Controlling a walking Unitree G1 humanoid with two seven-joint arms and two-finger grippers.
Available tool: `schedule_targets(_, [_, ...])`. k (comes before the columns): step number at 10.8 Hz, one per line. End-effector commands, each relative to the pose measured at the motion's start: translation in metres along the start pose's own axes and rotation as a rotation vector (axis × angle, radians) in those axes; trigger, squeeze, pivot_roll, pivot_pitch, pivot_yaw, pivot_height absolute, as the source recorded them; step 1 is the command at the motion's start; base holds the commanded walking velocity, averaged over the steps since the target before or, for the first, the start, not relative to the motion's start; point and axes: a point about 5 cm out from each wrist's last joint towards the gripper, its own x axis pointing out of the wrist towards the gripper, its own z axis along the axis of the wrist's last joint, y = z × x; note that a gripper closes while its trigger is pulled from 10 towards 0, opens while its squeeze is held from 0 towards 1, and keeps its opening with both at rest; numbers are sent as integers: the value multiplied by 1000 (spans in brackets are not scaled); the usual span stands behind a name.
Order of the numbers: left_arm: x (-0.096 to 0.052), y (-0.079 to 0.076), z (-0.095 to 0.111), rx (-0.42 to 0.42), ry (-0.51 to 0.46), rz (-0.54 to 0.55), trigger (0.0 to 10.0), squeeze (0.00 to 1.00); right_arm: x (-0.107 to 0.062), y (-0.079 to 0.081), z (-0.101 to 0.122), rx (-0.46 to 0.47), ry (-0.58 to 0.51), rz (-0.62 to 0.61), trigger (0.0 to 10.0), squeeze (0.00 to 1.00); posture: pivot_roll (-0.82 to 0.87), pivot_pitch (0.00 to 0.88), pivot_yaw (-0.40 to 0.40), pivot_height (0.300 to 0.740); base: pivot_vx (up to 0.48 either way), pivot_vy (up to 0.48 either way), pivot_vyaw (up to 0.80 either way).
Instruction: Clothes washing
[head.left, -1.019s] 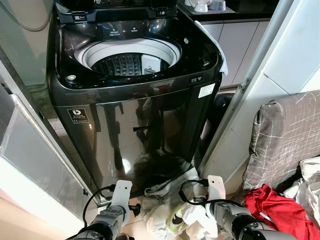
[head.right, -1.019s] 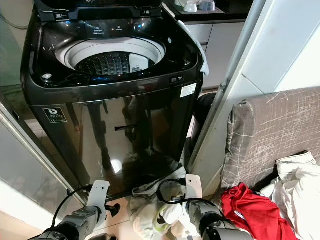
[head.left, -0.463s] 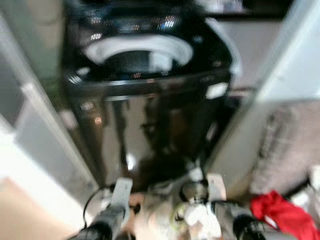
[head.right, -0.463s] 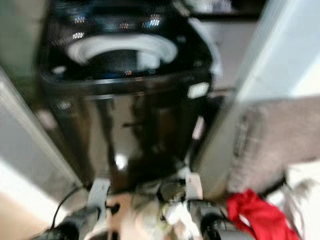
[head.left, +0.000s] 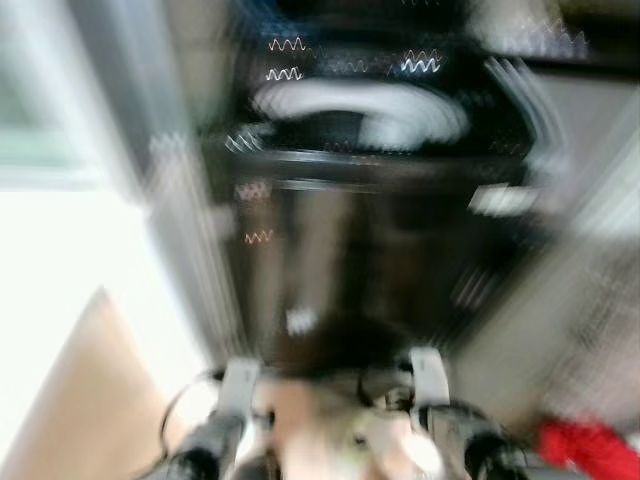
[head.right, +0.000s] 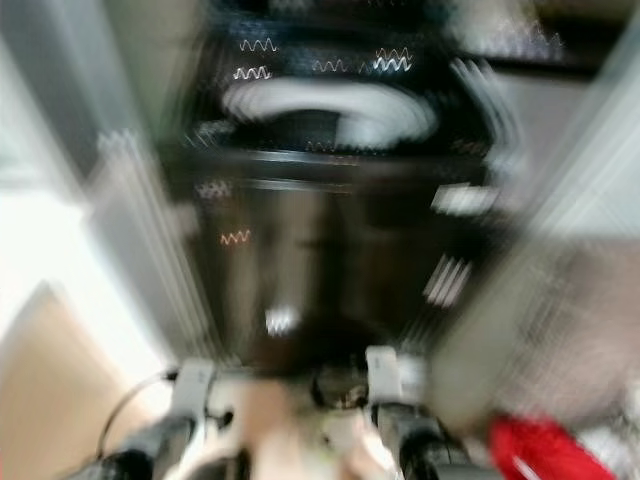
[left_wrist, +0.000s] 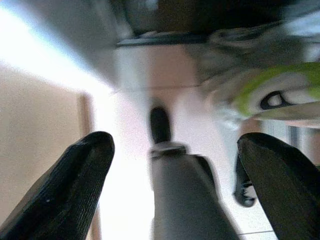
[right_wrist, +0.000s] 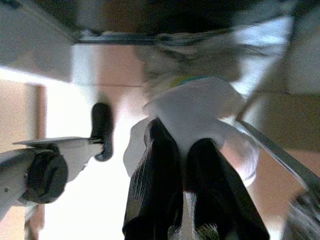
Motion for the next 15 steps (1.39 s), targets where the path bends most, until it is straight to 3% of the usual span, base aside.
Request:
schedule_targets(1, [0,-4,-2,9,10,-7,10000,0,0,-1,7,0,-33,1,10000,0,-104,0,-22,732,0,0,788])
schedule_targets(4, [0,-4,-2,30,9,-8,10000,0,0,-1,8,-52,-35,-4,10000,0,-105,0,-20,732,0,0,0])
schedule_targets(6, [0,-4,-2,35,8,-9,10000,0,-1,-2,7,-82,-32,-14,10000,0,-106,0,-18,732,0,0,-700])
schedule_targets(8, [0,-4,-1,35,8,-9,10000,0,-1,-2,8,-66,-52,-14,10000,0,-106,0,-18,732,0,0,-656])
schedule_targets(15, [0,-4,-1,8,8,-5,10000,0,-1,-1,8,-70,-41,-6,10000,0,-104,0,-23,732,0,0,0])
